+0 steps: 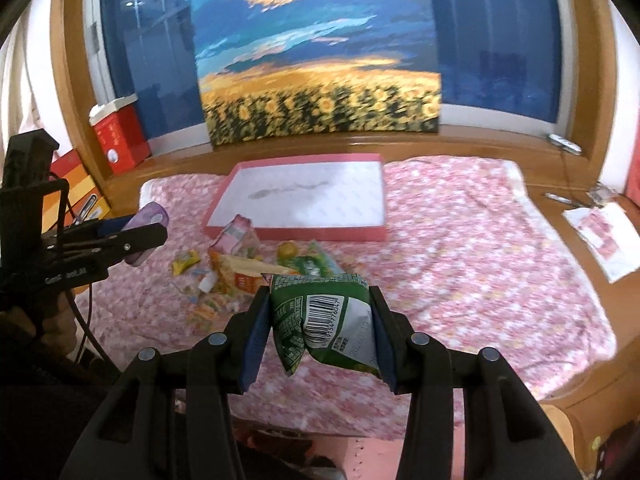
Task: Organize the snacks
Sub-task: 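Carry the purple tin and green chip bag into the pink tray and release both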
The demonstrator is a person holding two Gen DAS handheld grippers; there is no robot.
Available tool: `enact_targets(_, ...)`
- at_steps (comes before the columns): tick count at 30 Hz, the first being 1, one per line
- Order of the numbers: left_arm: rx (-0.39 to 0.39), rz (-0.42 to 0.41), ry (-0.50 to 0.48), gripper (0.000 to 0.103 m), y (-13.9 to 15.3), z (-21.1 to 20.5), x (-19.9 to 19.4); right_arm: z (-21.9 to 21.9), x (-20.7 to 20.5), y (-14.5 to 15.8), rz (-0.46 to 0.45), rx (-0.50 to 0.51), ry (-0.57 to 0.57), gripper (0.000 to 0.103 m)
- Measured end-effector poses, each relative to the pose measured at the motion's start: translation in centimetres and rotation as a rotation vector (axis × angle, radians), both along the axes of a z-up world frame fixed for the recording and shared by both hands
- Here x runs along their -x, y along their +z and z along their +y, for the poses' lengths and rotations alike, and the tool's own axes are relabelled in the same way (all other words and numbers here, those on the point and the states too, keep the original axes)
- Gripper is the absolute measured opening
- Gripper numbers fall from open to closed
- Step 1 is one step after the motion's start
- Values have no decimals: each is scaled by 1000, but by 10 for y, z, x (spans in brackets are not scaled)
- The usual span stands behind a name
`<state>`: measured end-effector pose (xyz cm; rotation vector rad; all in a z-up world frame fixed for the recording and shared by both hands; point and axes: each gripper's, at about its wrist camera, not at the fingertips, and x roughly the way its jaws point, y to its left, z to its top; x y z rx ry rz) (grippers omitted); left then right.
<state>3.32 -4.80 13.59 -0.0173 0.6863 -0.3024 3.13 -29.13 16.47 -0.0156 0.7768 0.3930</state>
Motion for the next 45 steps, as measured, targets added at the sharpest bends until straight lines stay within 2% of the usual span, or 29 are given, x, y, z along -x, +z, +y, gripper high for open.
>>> enact_targets(5, -12, -32, -27, 54, 4, -11, 0, -10, 1, 2, -9, 3, -28, 47)
enact_targets(14, -37, -44, 3, 54, 8, -10, -9, -8, -14, 0, -24, -6, -5, 47)
enact_targets(21, -54, -65, 20, 54, 7, -6, -25, -4, -39, -3, -48, -12, 23, 47)
enact_targets(36, -77, -72, 66, 54, -2, 12, -75, 14, -103, -17, -38, -30, 65, 47)
enact_targets(42, -114, -97, 121, 54, -1, 18, -84, 16, -124, -20, -2, -51, 72, 47)
enact_targets(45, -120, -69, 142, 54, -7, 23, -92, 20, -137, -26, 25, -56, 79, 47)
